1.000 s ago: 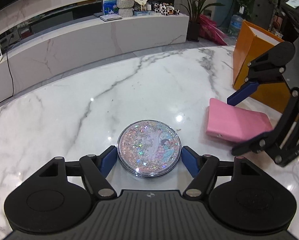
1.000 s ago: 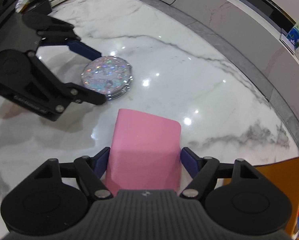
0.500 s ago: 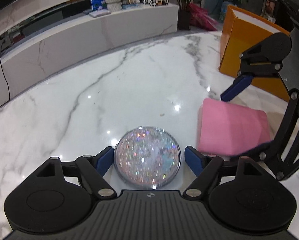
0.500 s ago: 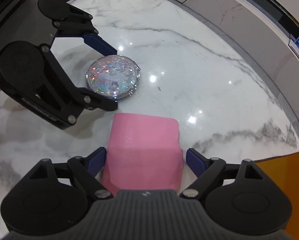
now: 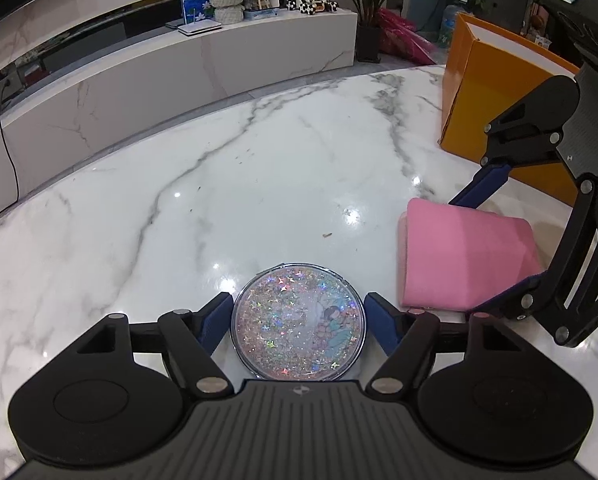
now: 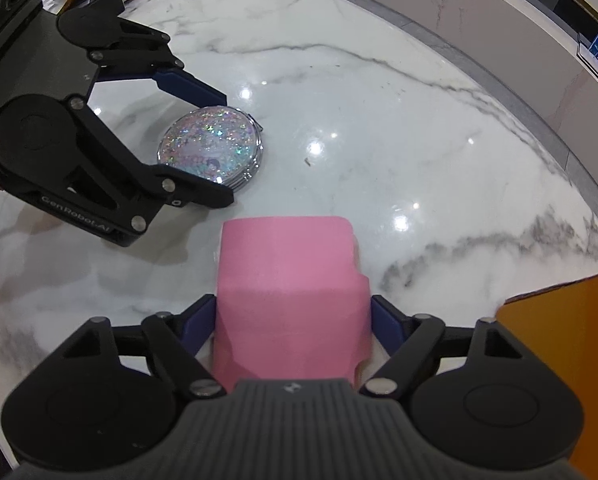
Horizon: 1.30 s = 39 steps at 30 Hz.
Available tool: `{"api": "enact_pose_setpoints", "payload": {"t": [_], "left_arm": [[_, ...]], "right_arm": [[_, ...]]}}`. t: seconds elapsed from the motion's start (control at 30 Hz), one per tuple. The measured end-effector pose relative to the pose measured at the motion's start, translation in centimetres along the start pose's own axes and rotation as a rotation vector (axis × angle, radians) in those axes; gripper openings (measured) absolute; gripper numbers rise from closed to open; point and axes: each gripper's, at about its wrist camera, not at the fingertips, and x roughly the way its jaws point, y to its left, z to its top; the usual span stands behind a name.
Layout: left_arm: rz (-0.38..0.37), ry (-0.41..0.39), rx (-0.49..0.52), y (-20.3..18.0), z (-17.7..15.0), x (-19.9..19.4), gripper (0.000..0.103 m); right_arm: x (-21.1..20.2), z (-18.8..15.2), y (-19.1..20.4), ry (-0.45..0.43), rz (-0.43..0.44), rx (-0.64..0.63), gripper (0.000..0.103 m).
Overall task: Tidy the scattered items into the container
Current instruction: 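Grasp the pink pouch with the right tool while the left tool grasps the glittery compact, then carry the pink pouch and glittery compact with both tools over the orange box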
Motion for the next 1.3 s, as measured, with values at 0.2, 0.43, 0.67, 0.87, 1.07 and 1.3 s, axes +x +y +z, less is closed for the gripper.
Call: {"api": "enact_pose_setpoints", "payload": {"t": [0.2,0.43,0.67,0.87,1.07,1.3], "left_arm": [[0.010,-0.028,-0.033,1.0,0.6,-1.2,0.084],[0.017,-0.048,-0.050,1.5,1.0,-2.2,0.084],[0.018,-0.079,-0.062,1.2,1.5,-3.9,0.084],[0.018,-0.120,-0.033,-0.2,2.6,-6.6,0.084],[0.012,-0.154,0.009,-2.7,4.4,-9.3,0.084],[0.013,-0.228,0.078,-6.4,8.7,-13.6,0.084]], "right_arm": [[-0.8,0.2,-0.3,-0.024,-0.008,0.024,0.082],[-2.0,0.3,-0.2,-0.049,-0.010,0.020,0.082],[-3.5,0.3,0.5,-0.066,-0.022,-0.006,0.081],[-6.6,0.2,0.8,-0.114,-0.046,-0.002,0.081],[-11.5,-1.4,0.3,-0.159,-0.083,-0.004,0.081],[-19.2,-3.8,-2.2,-0.237,-0.176,0.011,0.081]]}}
